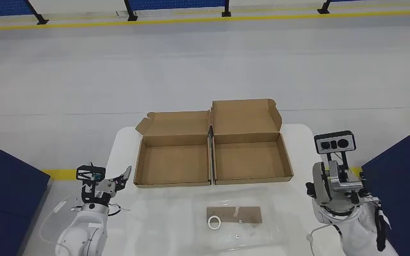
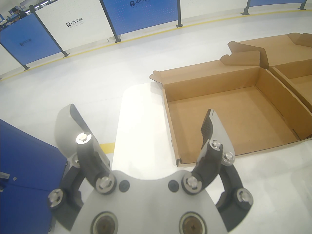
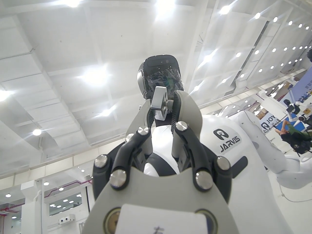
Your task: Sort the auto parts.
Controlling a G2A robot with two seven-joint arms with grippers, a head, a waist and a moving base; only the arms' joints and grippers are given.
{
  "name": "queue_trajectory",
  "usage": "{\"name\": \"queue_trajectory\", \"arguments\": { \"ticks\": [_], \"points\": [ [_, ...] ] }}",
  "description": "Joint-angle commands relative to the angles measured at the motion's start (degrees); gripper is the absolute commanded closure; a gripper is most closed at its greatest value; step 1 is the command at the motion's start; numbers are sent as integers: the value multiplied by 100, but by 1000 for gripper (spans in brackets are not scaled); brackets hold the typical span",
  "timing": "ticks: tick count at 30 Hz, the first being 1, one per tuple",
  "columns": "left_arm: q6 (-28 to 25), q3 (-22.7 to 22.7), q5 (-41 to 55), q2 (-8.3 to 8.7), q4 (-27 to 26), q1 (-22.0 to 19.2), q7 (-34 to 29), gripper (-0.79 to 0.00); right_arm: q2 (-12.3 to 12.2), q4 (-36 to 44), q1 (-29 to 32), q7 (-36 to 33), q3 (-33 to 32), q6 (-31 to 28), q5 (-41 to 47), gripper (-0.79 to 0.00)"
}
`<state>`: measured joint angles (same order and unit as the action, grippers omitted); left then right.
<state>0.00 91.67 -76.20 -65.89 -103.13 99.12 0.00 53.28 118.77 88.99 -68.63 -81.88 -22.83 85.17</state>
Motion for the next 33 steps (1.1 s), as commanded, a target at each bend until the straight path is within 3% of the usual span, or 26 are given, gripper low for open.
{"name": "queue_trajectory", "arguments": {
  "ticks": [1, 10, 23, 33],
  "points": [
    [0, 0, 0, 0, 0, 0, 0, -785, 0, -1, -3, 4, -1, -5, 0, 0],
    [0, 0, 0, 0, 0, 0, 0, -785, 1, -5, -2, 41, -6, 4, -24, 0],
    [0, 0, 0, 0, 0, 0, 0, -785, 71, 28, 201, 566, -380, 118, -1313, 0],
    [0, 0, 0, 0, 0, 0, 0, -785, 98, 64, 234, 582, -421, 130, -1367, 0]
  ]
}}
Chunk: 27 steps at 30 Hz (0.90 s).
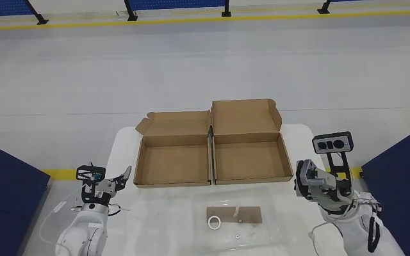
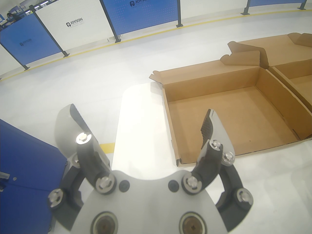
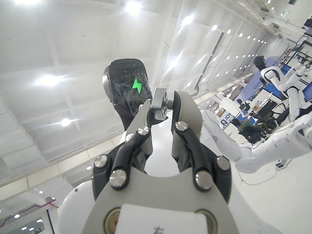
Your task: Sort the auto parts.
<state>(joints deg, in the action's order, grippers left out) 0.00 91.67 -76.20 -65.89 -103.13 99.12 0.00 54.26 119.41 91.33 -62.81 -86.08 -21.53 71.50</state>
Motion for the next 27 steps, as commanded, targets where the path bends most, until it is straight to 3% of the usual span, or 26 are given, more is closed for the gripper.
{"name": "queue_trajectory", "arguments": {
  "ticks": [1, 4, 14, 27],
  "points": [
    [0, 0, 0, 0, 0, 0, 0, -785, 0, 0, 0, 0, 0, 0, 0, 0],
    [0, 0, 0, 0, 0, 0, 0, -785, 1, 8, -7, 26, -6, 11, -29, 0],
    [0, 0, 0, 0, 0, 0, 0, -785, -74, 5, 389, 606, -864, 366, -2845, 0],
    [0, 0, 0, 0, 0, 0, 0, -785, -78, -273, 912, 892, -1254, 212, -4424, 0]
  ]
}}
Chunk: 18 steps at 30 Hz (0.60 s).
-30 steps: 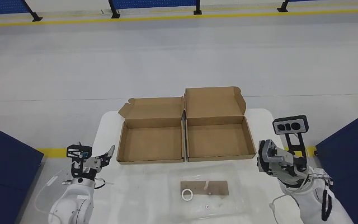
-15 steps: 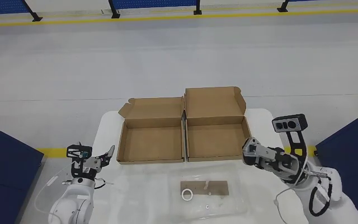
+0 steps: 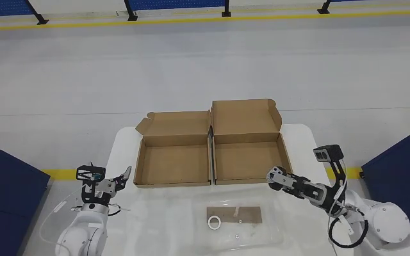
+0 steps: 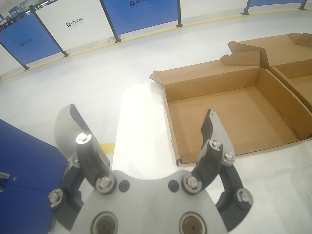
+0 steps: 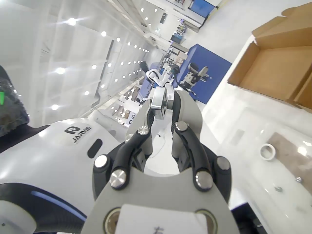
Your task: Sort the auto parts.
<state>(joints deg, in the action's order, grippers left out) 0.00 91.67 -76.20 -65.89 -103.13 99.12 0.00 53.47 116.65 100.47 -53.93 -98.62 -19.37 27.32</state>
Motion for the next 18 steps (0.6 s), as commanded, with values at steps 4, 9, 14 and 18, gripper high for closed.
{"name": "queue_trajectory", "arguments": {
  "ticks": [4, 9, 14, 18],
  "points": [
    [0, 0, 0, 0, 0, 0, 0, -785, 1, 2, -2, 4, 0, -4, -6, 0],
    [0, 0, 0, 0, 0, 0, 0, -785, -1, -10, -19, 92, -17, 76, -194, 0],
    [0, 0, 0, 0, 0, 0, 0, -785, -31, -52, -243, 389, 13, 629, -1546, 0],
    [0, 0, 0, 0, 0, 0, 0, -785, -39, -161, -588, 604, 245, 920, -2389, 0]
  ]
}}
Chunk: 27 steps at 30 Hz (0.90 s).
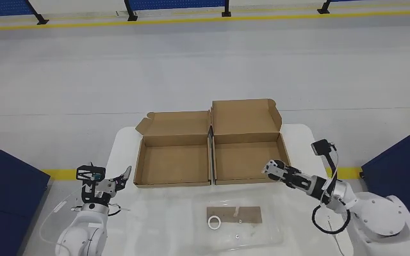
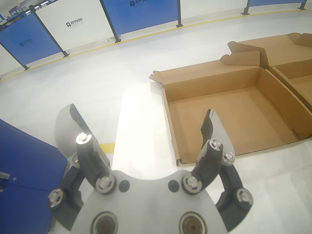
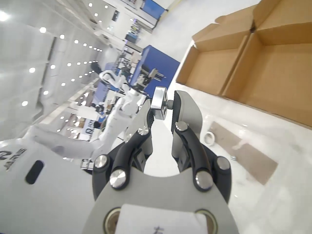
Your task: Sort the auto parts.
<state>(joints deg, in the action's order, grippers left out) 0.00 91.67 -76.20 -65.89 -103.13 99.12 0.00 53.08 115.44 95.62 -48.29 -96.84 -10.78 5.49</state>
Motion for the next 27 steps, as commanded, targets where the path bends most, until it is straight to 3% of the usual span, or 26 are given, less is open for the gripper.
{"name": "queue_trajectory", "arguments": {
  "ticks": [1, 9, 16, 27],
  "points": [
    [0, 0, 0, 0, 0, 0, 0, -785, -6, -70, -238, 73, 130, 114, -474, 0],
    [0, 0, 0, 0, 0, 0, 0, -785, 31, -656, -1413, 330, 985, 622, -1670, 0],
    [0, 0, 0, 0, 0, 0, 0, -785, 151, -1407, -2421, 448, 1866, 704, -1943, 0],
    [0, 0, 0, 0, 0, 0, 0, -785, 151, -1407, -2421, 448, 1866, 704, -1943, 0]
  ]
}}
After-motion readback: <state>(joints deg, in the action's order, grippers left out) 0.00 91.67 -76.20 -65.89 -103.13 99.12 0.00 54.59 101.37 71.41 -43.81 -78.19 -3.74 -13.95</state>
